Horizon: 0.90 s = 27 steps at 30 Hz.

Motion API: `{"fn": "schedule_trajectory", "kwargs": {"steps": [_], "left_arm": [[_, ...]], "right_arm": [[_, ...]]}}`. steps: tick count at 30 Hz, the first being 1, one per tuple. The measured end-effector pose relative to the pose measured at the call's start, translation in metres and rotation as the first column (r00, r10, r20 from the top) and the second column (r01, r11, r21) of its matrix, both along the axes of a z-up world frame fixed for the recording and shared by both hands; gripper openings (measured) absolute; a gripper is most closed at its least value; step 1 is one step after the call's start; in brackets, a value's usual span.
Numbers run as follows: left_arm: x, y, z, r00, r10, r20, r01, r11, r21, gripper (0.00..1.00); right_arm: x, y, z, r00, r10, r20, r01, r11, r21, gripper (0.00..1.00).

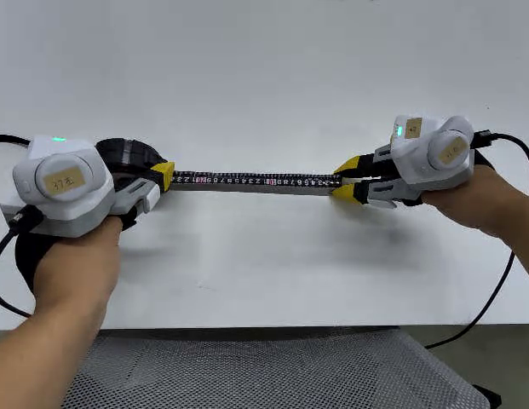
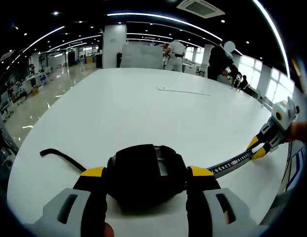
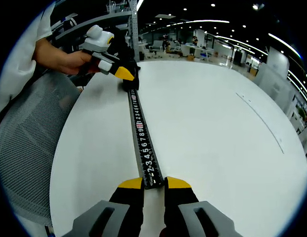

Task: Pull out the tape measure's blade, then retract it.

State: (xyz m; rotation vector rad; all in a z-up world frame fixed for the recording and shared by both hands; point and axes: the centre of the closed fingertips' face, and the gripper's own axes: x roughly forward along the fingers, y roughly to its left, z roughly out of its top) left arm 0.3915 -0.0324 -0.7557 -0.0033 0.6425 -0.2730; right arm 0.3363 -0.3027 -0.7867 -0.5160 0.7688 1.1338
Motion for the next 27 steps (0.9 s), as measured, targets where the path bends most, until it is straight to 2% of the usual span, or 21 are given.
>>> {"fn": "schedule_trajectory", "kwargs": {"steps": [7, 15, 18, 27], "left_arm": [[0.0004, 0.0002, -0.0008, 1.0, 0.004, 0.001, -0.004, 1.0, -0.002, 0.61], [0.0008, 0.0011, -0.0016, 1.0, -0.011, -0.013, 0.011, 1.0, 0.016, 0.59], [0.0017, 0.0016, -0.0018, 1.0, -0.004, -0.03, 0.005, 1.0, 0.014, 0.58], [0.0008, 0.0023, -0.0019, 0.999, -0.008, -0.034, 0.008, 1.0, 0.009, 0.57]], "right_arm": [[0.0004, 0.0016, -0.0002, 1.0, -0.001, 0.006, 0.001, 1.0, 0.002, 0.11], [0.0024, 0.0023, -0.0006, 1.0, 0.014, 0.019, -0.014, 1.0, -0.008, 0.11], [0.0017, 0.0019, -0.0008, 0.999, 0.032, 0.027, -0.032, 0.999, -0.024, 0.1], [0.0019, 0.0034, 0.0011, 0.999, 0.038, 0.032, -0.037, 0.999, -0.032, 0.1]]}}
